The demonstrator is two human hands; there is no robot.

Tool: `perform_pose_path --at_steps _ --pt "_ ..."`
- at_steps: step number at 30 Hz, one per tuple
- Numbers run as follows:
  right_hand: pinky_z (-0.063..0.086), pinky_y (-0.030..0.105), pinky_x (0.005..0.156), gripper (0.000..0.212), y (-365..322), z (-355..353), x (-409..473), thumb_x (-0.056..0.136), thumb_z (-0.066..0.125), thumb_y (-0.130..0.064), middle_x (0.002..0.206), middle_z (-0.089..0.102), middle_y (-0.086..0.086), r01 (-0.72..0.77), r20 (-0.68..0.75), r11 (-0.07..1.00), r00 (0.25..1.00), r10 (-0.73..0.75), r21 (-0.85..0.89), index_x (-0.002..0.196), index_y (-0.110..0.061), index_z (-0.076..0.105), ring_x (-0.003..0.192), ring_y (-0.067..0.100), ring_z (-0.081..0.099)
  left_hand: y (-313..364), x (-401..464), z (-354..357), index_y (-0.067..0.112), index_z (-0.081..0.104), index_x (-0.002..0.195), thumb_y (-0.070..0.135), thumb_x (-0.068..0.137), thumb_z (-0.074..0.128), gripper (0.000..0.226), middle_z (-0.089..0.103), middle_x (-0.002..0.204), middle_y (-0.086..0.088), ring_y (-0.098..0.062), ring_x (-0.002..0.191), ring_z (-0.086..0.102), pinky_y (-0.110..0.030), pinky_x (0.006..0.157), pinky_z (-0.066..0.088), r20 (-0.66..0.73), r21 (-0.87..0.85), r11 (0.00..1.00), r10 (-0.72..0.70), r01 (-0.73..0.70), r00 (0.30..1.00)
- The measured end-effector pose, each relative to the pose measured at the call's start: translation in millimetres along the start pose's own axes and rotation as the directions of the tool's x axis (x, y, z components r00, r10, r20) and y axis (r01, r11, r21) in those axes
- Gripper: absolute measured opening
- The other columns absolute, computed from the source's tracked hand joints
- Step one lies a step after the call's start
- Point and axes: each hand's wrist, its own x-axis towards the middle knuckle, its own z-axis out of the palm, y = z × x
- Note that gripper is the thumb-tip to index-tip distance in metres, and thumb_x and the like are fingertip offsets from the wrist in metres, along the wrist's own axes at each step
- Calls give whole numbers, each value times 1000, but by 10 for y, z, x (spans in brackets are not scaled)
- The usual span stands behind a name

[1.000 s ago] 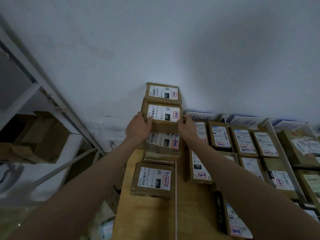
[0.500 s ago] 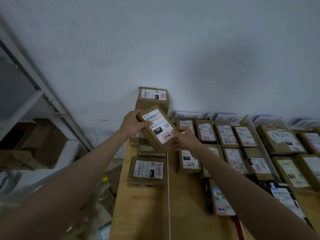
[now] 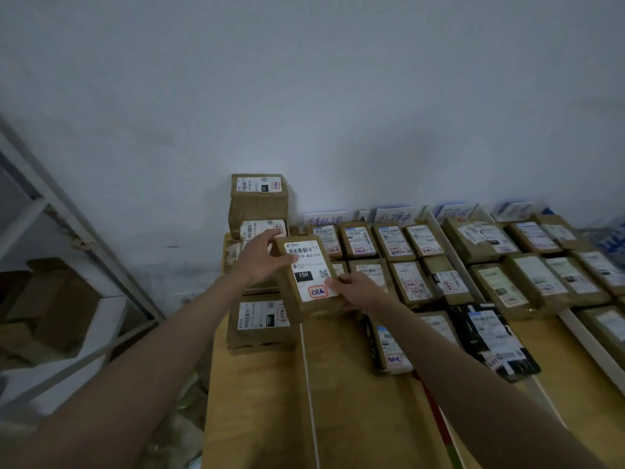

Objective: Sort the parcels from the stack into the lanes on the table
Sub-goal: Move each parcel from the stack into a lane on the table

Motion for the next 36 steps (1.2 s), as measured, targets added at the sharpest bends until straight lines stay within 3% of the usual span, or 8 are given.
perform_pose_path --at_steps 7,11,14,20,24,28,32,36 --pt "59 35 85 34 377 -284 -347 97 59 -35 103 72 6 -60 -182 998 981 65 35 111 -6 68 96 23 69 120 -236 415 18 56 134 60 96 41 58 58 133 -1 -22 120 57 -40 99 47 27 201 976 81 -84 996" --pt "57 25 67 33 634 -507 -605 98 59 -33 96 70 4 -110 -282 992 951 124 66 111 -3 66 85 17 68 200 -392 757 18 52 136 51 102 34 51 50 138 -3 -23 121 52 -43 98 47 119 518 822 205 -237 972" --pt "58 28 71 34 852 -674 -793 96 61 -32 103 70 5 -136 -330 983 929 169 120 116 -4 64 89 18 68 306 -470 1032 19 50 138 52 102 33 52 50 140 -3 -22 122 52 -42 100 46 175 632 705 275 -322 945" --pt "57 36 87 35 1177 -1072 -1234 98 57 -36 110 69 8 -155 -400 981 897 189 115 117 -7 63 99 21 67 611 -739 1567 19 51 137 51 102 31 52 51 139 -4 -25 123 53 -41 101 41 242 707 570 361 -418 901" --pt "58 34 81 44 1463 -1444 -1533 97 57 -42 109 68 8 -179 -454 976 865 215 121 121 -7 62 98 21 66 881 -941 1997 17 46 142 49 103 29 53 46 144 -4 -24 129 47 -40 107 36 290 712 531 373 -460 881" --pt "50 23 59 43 1802 -1861 -1967 98 55 -40 107 66 8 -176 -495 977 842 214 124 120 -3 64 90 20 64 1161 -1234 2541 16 44 144 51 103 26 57 44 148 -6 -26 133 44 -42 111 35 310 708 527 366 -470 878" --pt "59 44 83 41 2268 -2233 -2357 96 58 -41 109 70 13 -176 -502 971 832 236 165 111 -3 67 97 27 68 1393 -1629 3138 17 43 145 51 103 29 56 41 151 -5 -25 138 39 -41 113 31 325 685 552 351 -474 878" --pt "58 40 87 38 2646 -2545 -2725 98 57 -36 108 68 11 -185 -495 962 829 262 200 111 -2 66 100 27 66 1527 -1946 3625 16 47 141 50 102 30 54 46 145 -5 -25 132 44 -41 111 33 322 691 557 335 -462 885"
